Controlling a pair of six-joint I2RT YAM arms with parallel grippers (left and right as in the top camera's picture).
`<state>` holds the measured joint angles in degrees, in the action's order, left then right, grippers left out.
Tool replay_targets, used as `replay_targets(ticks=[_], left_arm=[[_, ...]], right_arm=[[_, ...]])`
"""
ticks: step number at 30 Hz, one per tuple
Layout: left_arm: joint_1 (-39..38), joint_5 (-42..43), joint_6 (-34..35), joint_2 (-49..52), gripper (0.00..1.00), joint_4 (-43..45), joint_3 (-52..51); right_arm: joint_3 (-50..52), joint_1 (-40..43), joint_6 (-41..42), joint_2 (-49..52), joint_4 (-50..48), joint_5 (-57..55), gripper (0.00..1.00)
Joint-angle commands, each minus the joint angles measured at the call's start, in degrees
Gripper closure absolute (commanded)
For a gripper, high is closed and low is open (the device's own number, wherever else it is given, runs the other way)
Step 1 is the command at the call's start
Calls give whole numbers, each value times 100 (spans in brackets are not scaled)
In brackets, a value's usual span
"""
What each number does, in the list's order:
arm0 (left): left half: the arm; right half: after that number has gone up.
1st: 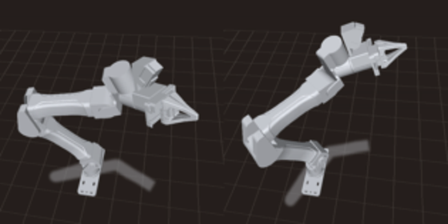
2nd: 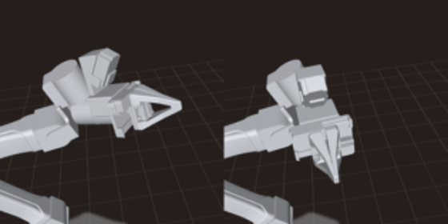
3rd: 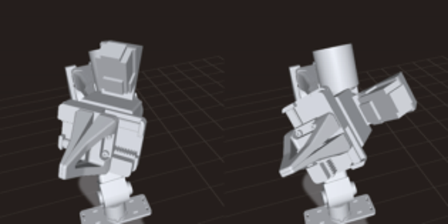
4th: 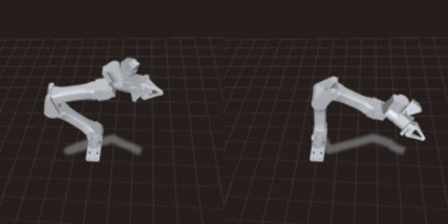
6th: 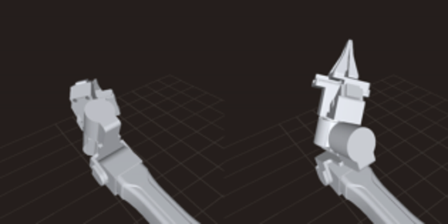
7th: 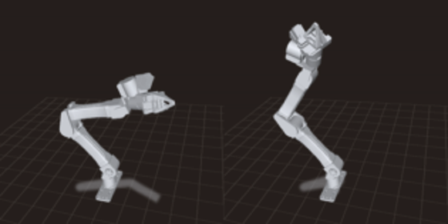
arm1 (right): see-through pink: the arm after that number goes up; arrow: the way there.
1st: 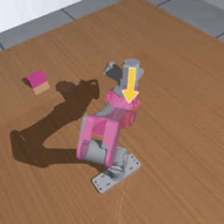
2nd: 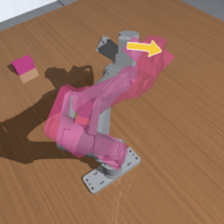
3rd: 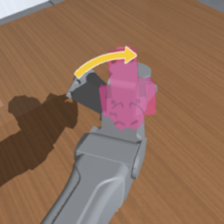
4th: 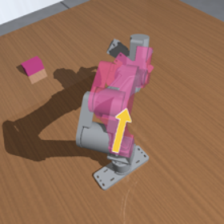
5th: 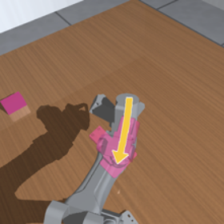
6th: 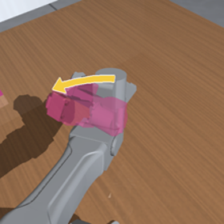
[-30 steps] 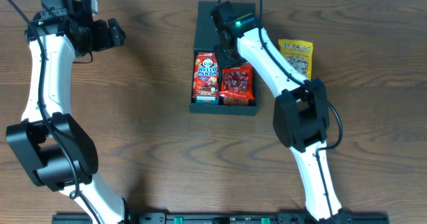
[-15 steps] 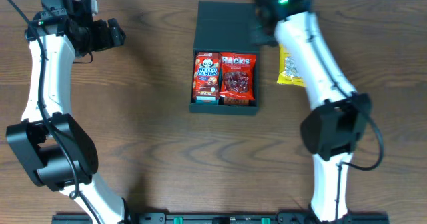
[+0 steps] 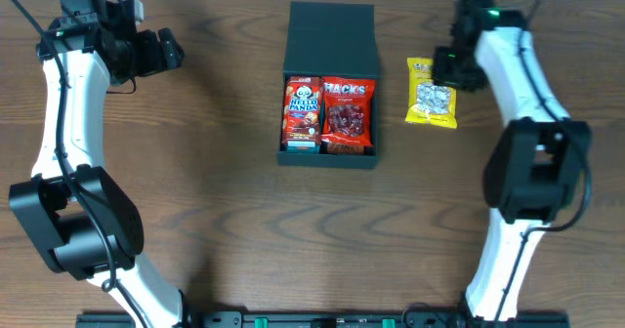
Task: Pack container
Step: 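Release the bag and move the right gripper to the yellow Hacks bag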
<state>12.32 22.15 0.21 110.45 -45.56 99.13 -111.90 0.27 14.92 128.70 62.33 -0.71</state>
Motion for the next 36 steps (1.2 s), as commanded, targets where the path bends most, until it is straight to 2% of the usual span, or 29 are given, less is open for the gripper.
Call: replay_targets(ticks=[1,5,12,21,32,36], left_arm=[[2,39,24,-205,5,-28,15],[2,42,26,-205,5,-37,15],[0,42,26,-205,5,-57,15],[-2,42,24,-205,5,-133,13],[-2,42,28,-205,5,-133,15],[-2,42,28,-205,5,-133,15]], right_arm=[[319,566,-343,76,-192,1386,60],[748,916,-496,81,-627,2098,55],[1530,1038,-463,96,-1486,2500,58],[1558,1370,-295,96,-1679,2627,60],[1561,1329,-297,343,-1738,2916,61],[1561,1325,-297,455,-1738,3099,73]])
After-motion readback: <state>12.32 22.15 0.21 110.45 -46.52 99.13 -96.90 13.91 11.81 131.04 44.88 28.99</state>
